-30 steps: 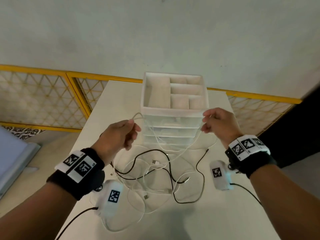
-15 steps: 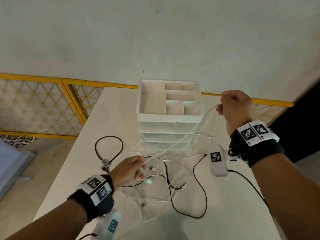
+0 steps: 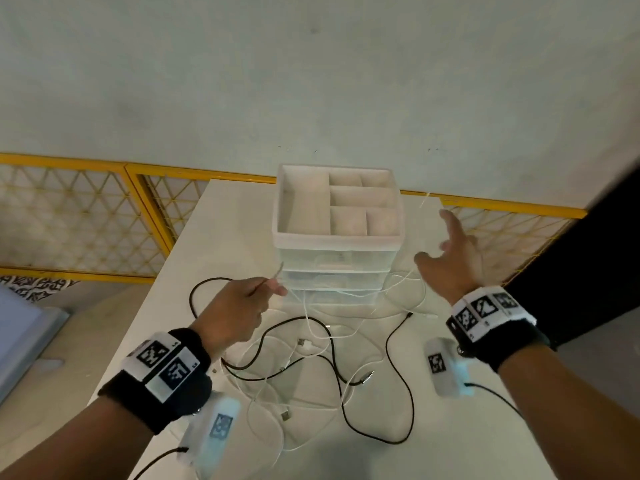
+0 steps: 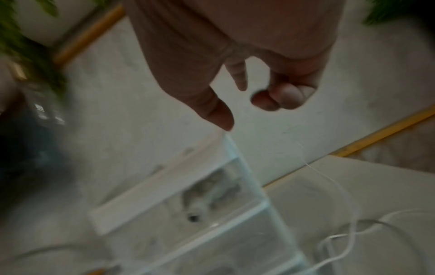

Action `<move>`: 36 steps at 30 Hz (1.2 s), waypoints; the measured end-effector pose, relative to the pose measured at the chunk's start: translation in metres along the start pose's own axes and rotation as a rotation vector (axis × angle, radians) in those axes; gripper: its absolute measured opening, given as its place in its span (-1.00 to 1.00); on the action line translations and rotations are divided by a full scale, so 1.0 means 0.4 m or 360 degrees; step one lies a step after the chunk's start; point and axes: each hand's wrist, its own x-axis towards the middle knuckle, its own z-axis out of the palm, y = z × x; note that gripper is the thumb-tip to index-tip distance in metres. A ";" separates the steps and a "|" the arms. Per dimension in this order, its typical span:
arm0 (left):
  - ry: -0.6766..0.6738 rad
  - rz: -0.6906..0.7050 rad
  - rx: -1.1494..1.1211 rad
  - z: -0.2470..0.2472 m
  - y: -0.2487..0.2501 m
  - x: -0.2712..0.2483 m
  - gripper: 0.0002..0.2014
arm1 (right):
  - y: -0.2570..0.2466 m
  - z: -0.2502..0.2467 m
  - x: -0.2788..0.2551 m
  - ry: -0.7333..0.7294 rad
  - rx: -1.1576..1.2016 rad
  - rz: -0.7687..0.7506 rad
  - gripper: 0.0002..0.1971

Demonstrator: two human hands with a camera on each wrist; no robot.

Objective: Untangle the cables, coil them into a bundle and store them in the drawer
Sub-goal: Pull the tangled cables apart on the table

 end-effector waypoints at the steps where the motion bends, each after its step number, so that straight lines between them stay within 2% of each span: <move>1: -0.0107 0.0064 0.0012 0.011 0.028 -0.008 -0.72 | -0.025 0.006 -0.034 -0.0053 0.0155 -0.0167 -0.23; 2: -0.0227 0.0143 0.0052 0.024 0.056 -0.017 -0.73 | -0.053 0.011 -0.068 -0.0245 0.0283 -0.0361 -0.26; 4: -0.0423 0.0341 0.0230 0.054 0.102 -0.031 -0.74 | -0.112 0.034 -0.138 -0.0827 0.0321 -0.0659 -0.42; 5: -0.0476 0.0438 0.0320 0.067 0.120 -0.037 -0.74 | -0.130 0.050 -0.162 -0.0986 0.0241 -0.0741 -0.62; 6: -0.0501 0.0517 0.0371 0.075 0.134 -0.041 -0.74 | -0.141 0.064 -0.174 -0.1027 0.0177 -0.0774 -0.83; 7: -0.0491 0.0566 0.0371 0.077 0.144 -0.044 -0.74 | -0.131 0.081 -0.166 -0.0997 0.0146 -0.0743 -0.85; 8: -0.0428 0.0584 0.0343 0.071 0.149 -0.046 -0.75 | -0.109 0.091 -0.151 -0.0963 0.0112 -0.0660 -0.78; 10: -0.0180 0.0567 0.0221 0.043 0.154 -0.054 -0.74 | -0.038 0.097 -0.108 -0.0964 0.0039 -0.0289 -0.72; 13: 0.0146 0.0500 0.0038 -0.019 0.128 -0.048 -0.54 | 0.095 0.083 -0.052 -0.1102 -0.0145 0.0195 -0.76; 16: 0.0302 0.0382 0.0112 -0.064 0.071 -0.025 -0.64 | 0.162 0.061 -0.012 -0.0959 -0.0379 0.0442 -0.81; 19: 0.0219 0.0222 0.0402 -0.068 0.019 -0.002 -0.72 | 0.164 0.047 0.058 -0.0679 -0.0116 0.0674 -0.78; 24: -0.0232 0.0030 0.1122 -0.039 -0.042 0.006 -0.75 | 0.104 0.011 0.195 -0.0144 0.0208 0.0235 -0.71; 27: -0.0315 0.0052 0.1238 -0.003 -0.044 0.012 -0.69 | 0.036 -0.021 0.239 0.0041 0.0184 -0.0165 -0.74; 32: -0.0337 0.0183 0.1237 0.052 -0.039 0.015 -0.71 | 0.024 -0.044 0.272 0.0101 0.0347 -0.0422 -0.63; 34: -0.0238 0.0129 0.1224 0.064 -0.047 0.016 -0.69 | 0.071 -0.025 0.270 -0.0001 0.0268 -0.0418 -0.62; 36: -0.0162 0.0036 0.1201 0.076 -0.056 0.014 -0.62 | 0.136 0.008 0.256 -0.0219 0.0129 -0.0278 -0.53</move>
